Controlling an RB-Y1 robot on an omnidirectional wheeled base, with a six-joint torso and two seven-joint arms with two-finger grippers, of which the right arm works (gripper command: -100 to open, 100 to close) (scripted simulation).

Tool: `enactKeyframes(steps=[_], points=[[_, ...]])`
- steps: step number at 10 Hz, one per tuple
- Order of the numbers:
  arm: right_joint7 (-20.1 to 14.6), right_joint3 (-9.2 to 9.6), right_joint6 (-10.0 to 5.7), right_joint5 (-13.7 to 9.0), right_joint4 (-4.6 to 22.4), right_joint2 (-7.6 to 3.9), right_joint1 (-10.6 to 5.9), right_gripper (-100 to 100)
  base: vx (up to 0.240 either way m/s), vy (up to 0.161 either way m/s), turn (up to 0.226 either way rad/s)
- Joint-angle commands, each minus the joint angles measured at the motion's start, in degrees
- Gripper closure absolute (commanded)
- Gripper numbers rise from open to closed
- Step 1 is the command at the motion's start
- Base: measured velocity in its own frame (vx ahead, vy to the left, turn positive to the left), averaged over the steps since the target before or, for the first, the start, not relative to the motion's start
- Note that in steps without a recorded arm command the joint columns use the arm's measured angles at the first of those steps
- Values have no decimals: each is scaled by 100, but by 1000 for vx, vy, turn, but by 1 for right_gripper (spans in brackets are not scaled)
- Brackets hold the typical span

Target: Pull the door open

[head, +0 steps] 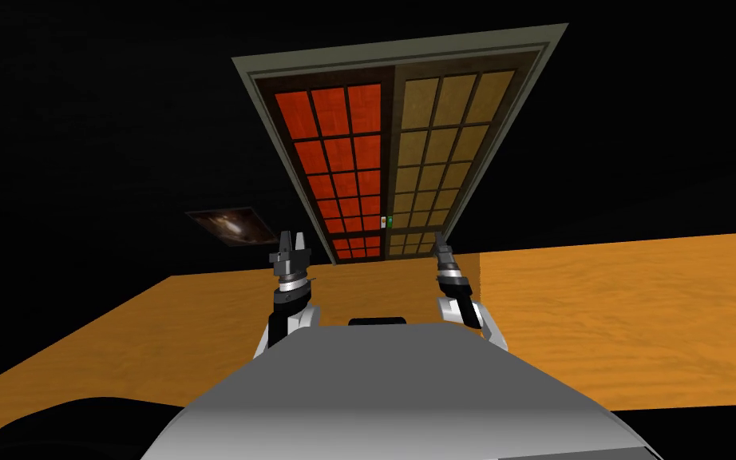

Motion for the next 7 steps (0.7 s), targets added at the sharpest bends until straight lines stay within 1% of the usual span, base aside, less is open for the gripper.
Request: enactKeyframes(steps=[1, 7], points=[[151, -49, -81, 72, 204, -40, -56, -100, 97, 26, -26], [738, -190, -332, 387, 940, -125, -289, -100, 96, 14, -26]])
